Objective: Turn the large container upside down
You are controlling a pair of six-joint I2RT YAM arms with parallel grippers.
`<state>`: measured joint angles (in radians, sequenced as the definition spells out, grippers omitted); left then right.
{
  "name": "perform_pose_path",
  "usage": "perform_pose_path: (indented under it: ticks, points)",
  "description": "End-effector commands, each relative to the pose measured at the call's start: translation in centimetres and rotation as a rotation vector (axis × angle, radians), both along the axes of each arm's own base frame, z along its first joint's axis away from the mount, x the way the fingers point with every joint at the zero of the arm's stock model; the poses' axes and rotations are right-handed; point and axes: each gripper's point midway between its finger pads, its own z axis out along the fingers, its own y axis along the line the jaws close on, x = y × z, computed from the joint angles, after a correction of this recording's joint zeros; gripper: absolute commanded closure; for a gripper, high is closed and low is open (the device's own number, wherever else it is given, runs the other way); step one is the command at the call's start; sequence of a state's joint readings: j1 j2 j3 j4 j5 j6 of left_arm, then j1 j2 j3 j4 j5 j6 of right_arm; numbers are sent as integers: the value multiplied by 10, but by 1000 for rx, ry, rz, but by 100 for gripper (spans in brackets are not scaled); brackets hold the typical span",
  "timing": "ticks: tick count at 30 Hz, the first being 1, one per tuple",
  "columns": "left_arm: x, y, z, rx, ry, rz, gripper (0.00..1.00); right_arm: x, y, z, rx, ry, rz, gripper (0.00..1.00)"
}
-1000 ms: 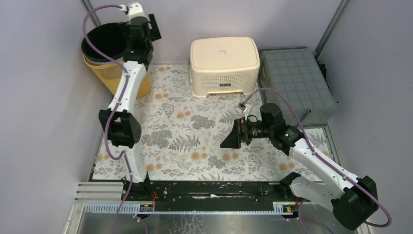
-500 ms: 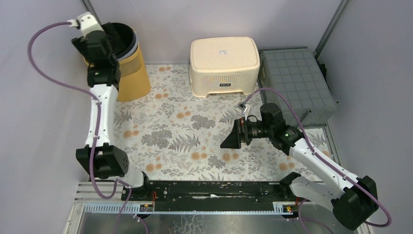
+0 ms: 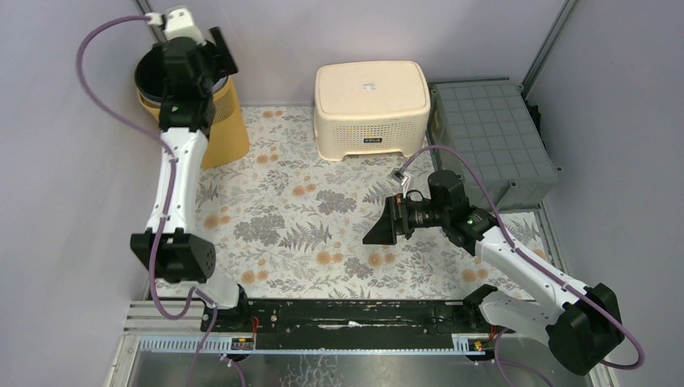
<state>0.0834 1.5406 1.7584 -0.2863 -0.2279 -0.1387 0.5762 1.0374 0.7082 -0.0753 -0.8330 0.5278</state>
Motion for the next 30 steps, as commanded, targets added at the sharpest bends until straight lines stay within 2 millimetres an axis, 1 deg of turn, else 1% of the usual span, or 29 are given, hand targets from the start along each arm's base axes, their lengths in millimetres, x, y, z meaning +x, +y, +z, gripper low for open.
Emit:
perform_pose_path:
  ticks: [1, 3, 5, 9, 14, 18, 20, 23, 25, 27, 30]
  points:
    - [33, -30, -12, 18, 108, -23, 0, -4, 4, 10, 51, -37, 34, 1]
    - [48, -33, -23, 23, 156, 6, 0, -6, 2, 8, 46, -38, 36, 0]
    - [61, -28, -32, 21, 185, 43, 0, -8, 0, 4, 36, -38, 35, 1]
    - [91, -31, -53, 41, 218, 18, 0, -11, -1, -1, 32, -35, 36, 1]
    - [108, -20, -67, 55, 223, 54, 0, -12, -2, -7, 32, -34, 36, 1]
    - [113, -13, -70, 51, 220, 60, 0, -13, -2, -12, 26, -33, 44, 1]
    - [115, -15, -71, 48, 215, 39, 0, -12, -2, -14, 23, -35, 47, 1]
    - [115, -15, -68, 45, 192, 33, 0, -12, -2, -16, 19, -36, 52, 1]
    - [113, -8, -66, 41, 191, 49, 0, -12, -2, -17, 18, -35, 54, 1]
    - [108, -3, -60, 41, 175, 65, 0, -12, -2, -18, 16, -35, 54, 1]
    - [106, 0, -57, 33, 161, 37, 0, -11, -2, -20, 15, -31, 54, 1]
